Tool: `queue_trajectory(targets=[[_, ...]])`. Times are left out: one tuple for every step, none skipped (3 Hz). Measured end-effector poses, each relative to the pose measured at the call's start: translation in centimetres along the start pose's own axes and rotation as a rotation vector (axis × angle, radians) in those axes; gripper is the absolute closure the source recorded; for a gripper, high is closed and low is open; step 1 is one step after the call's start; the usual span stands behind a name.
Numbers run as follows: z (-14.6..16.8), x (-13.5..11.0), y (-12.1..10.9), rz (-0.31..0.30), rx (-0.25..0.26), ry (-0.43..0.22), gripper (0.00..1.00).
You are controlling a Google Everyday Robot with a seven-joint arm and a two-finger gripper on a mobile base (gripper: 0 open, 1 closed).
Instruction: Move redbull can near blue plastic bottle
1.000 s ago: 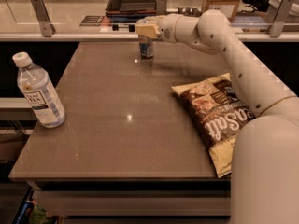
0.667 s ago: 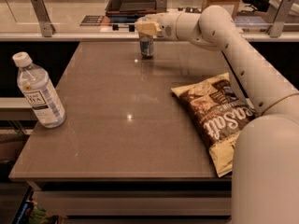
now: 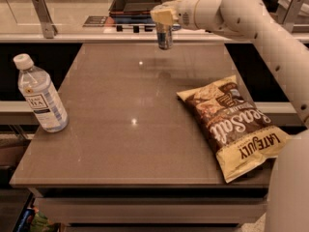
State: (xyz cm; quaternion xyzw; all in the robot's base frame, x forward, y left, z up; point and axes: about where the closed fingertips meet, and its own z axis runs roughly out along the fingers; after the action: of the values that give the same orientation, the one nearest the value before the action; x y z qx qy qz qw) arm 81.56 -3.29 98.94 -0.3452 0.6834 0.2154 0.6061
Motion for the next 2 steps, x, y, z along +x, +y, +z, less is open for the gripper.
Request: queue_trajectory(targets=[[-1.5,-0.5,1.7,0.001,-0.018,-0.03,1.0],[-1.7,-1.1,5.2,-0.005,-0.072,-0.082,1.0]])
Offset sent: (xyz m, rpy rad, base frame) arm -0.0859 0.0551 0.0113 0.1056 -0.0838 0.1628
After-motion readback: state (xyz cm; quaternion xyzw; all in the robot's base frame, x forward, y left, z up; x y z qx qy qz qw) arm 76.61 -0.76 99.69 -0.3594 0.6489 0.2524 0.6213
